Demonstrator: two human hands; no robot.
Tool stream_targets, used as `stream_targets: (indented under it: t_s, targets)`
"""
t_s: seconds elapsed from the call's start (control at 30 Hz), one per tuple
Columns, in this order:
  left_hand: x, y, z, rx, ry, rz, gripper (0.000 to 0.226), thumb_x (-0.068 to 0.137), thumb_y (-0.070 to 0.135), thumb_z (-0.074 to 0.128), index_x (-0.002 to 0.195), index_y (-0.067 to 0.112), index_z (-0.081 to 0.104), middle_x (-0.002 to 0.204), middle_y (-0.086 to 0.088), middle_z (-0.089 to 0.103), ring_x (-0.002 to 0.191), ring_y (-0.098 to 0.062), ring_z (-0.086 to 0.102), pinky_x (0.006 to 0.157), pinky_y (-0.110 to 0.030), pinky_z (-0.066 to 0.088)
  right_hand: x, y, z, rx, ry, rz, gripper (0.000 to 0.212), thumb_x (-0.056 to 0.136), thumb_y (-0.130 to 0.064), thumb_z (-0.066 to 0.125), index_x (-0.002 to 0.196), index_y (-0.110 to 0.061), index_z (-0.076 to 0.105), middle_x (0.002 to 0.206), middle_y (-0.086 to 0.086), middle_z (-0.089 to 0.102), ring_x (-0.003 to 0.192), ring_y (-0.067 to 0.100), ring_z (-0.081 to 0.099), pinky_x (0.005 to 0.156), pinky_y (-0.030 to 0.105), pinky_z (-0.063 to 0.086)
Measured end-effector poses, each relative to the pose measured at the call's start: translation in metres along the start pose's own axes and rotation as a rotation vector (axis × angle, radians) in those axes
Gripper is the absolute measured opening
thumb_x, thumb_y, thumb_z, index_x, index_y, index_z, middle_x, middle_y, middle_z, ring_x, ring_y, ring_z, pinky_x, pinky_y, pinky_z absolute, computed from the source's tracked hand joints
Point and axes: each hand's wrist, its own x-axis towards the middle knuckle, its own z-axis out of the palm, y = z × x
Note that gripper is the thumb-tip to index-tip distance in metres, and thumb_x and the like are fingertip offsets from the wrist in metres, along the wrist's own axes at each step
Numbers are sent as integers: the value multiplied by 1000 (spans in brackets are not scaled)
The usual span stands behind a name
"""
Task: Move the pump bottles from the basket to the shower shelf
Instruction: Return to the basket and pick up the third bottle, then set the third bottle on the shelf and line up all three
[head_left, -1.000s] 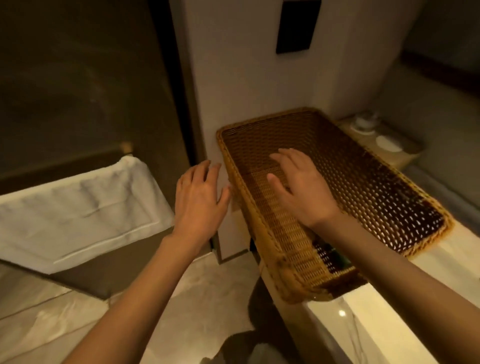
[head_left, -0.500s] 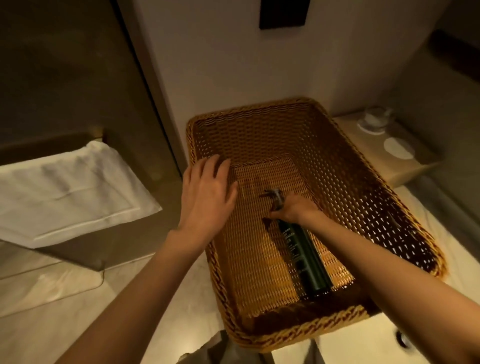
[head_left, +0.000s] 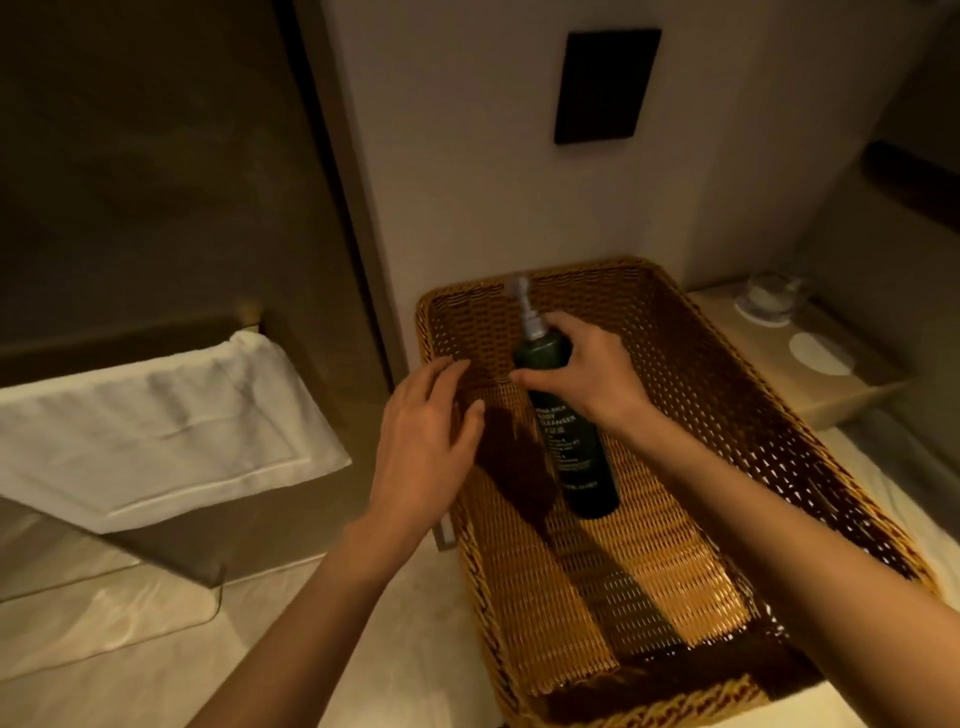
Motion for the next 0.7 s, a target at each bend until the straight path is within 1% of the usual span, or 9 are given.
stream_targets:
  t_s: [0.07, 0.2, 0.27, 0.33, 0.4, 0.47, 0.53, 0.6, 0.7]
  targets:
    - [-3, -8, -22, -112, 50, -24, 44, 93, 36, 46, 135, 21, 44, 139, 1, 45, 129, -14, 38, 107, -33, 34, 1, -45, -16, 92, 105, -94, 61, 68, -39, 79, 123, -26, 55, 111, -9, 65, 99, 5, 59, 88, 32, 50]
    - [-19, -29, -72, -308, 132, -94, 41, 91, 43, 46, 131, 32, 45, 130, 15, 47, 115, 2, 44, 92, -20, 39, -11, -136, -22, 289, 173, -270, 52, 70, -39, 77, 115, -37, 51, 96, -27, 57, 87, -19, 54, 70, 9, 44]
    - [-33, -41, -97, -412, 138, -157, 41, 91, 44, 47, 130, 34, 46, 126, 19, 48, 112, 3, 46, 87, -15, 37, -23, -177, -4, 395, 169, -337, 48, 69, -39, 78, 108, -43, 51, 95, -28, 58, 87, -23, 53, 64, 4, 46]
    - [-53, -59, -119, -509, 119, -244, 36, 92, 42, 46, 127, 34, 49, 121, 18, 51, 108, 1, 50, 81, -12, 38, -36, -210, 26, 476, 138, -370, 47, 68, -38, 80, 105, -44, 51, 95, -27, 60, 88, -21, 55, 66, -1, 45]
    - [-84, -80, -140, -661, 99, -365, 21, 94, 39, 44, 111, 40, 56, 114, 16, 58, 102, 1, 55, 79, -15, 42, -49, -238, 64, 525, 91, -391, 48, 67, -39, 80, 107, -40, 53, 98, -23, 62, 90, -14, 58, 69, 2, 48]
    - [-124, -105, -162, -836, 109, -520, 17, 95, 37, 44, 98, 41, 60, 106, 14, 64, 99, -5, 60, 82, -24, 49, -61, -266, 106, 557, 36, -421, 43, 67, -38, 81, 100, -40, 55, 96, -22, 64, 89, -11, 60, 69, 4, 49]
    - [-164, -136, -184, -995, 132, -651, 23, 93, 37, 47, 103, 32, 67, 108, 8, 70, 102, -13, 65, 90, -33, 49, -73, -292, 151, 582, -37, -433, 38, 67, -37, 81, 96, -36, 57, 94, -19, 65, 87, -8, 62, 68, 6, 50]
    - [-202, -167, -206, -1215, 208, -771, 30, 90, 33, 50, 110, 20, 67, 111, -1, 71, 104, -17, 65, 93, -36, 49, -88, -314, 198, 616, -135, -428, 39, 68, -35, 81, 99, -27, 59, 93, -15, 67, 86, -3, 63, 67, 10, 51]
    - [-259, -213, -229, -1486, 437, -956, 30, 90, 25, 50, 111, 9, 65, 111, -11, 69, 99, -23, 66, 90, -38, 50, -117, -341, 268, 661, -272, -417, 37, 67, -37, 80, 96, -36, 57, 91, -24, 66, 89, -6, 62, 66, 9, 51]
